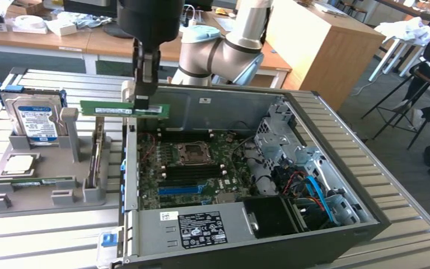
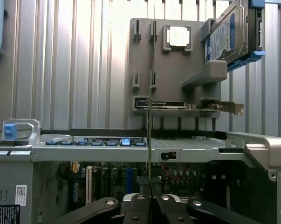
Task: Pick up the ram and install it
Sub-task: 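Pick up the ram and move it above insertion slot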
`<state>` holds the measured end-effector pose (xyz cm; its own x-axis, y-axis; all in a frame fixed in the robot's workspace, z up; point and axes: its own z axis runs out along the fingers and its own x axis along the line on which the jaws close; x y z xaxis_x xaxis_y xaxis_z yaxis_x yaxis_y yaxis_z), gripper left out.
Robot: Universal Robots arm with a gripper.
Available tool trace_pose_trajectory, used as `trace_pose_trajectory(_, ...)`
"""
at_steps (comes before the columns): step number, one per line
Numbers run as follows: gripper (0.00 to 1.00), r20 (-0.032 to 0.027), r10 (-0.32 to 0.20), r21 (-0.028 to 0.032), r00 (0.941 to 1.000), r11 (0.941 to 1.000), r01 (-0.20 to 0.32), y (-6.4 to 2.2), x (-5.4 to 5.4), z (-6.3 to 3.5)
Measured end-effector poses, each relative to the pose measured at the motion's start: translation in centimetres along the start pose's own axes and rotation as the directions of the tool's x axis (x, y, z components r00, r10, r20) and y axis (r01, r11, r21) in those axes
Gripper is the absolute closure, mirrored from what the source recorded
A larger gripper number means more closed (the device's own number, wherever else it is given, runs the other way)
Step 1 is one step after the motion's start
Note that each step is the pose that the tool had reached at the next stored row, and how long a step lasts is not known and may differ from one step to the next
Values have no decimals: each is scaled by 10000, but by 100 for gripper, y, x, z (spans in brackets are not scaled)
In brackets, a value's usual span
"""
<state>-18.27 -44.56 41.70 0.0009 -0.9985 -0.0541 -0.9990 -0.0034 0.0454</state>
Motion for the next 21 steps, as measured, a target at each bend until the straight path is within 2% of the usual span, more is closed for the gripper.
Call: trace_pose_trajectory(21, 88, 0, -1, 0, 10000, 10000, 1, -246, 0, -11)
